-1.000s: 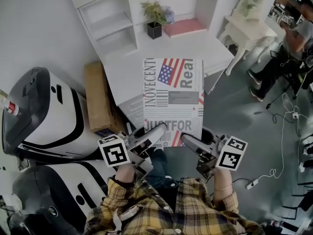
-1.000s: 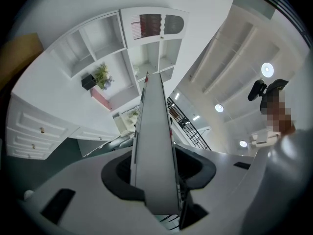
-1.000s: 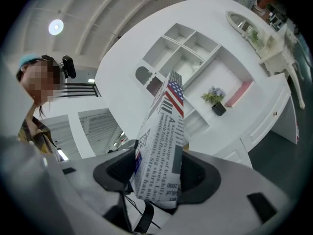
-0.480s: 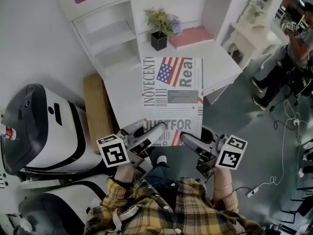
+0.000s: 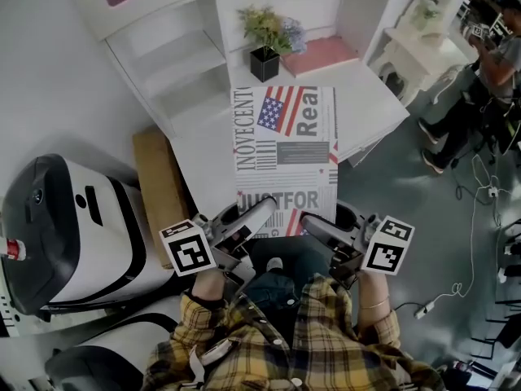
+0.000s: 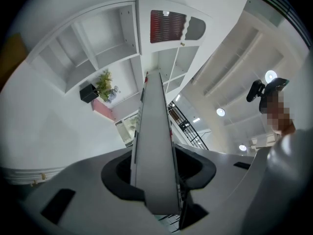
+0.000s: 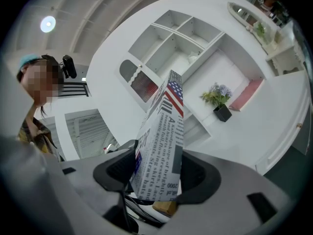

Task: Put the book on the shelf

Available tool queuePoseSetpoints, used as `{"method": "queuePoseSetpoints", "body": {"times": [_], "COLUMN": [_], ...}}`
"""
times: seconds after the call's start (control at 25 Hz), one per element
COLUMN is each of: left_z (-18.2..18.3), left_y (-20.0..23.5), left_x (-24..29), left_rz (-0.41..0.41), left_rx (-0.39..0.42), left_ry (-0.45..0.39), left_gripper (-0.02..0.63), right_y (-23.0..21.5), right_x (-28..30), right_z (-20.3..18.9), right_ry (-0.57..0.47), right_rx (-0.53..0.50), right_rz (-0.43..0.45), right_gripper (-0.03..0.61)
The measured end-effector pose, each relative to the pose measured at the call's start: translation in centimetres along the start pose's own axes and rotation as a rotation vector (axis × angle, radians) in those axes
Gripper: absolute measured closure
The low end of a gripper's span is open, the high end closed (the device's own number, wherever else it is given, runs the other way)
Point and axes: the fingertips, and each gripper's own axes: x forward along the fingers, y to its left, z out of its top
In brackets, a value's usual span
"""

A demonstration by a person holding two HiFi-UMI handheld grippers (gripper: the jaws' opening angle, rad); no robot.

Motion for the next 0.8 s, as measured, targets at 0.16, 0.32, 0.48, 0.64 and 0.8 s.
{"method": "queuePoseSetpoints", "body": {"times": [0.16,0.32,0.48,0.64,0.8], "left_z": [-0.03,0.09,-0.11,-0.13,-0.16], "left_y": [-0.18,-0.1,-0.1,-0.03,-0.12], "left_x": [-0.14,0.02,0.03,-0.02,-0.09], "left_rz": [0.003,0.004,0.013,0.017,0.014], "left_rx": [0.009,-0.008,-0.053,-0.074,-0.091], "left_ry": [-0.005,0.004,0.028,0.035,0.03], "left_gripper": [0.429,0.429,0.429,0.428,0.429], "right_y": [0.14,0.08,0.25,0.37,0.58], "right_x": [-0.03,0.0,-0.14,-0.21,-0.26], "right_z": [-0.07,0.05,-0.01,-0.12,-0.06], "right_ry": [0.002,0.006,0.041,0.045,0.053], "right_rx": [0.002,0.013,0.047,0.068,0.072], "right_rz": [0.008,-0.006,-0.041,-0.056,-0.068], "right_gripper": [0.318,0.316,0.318,0.318,0.318]}}
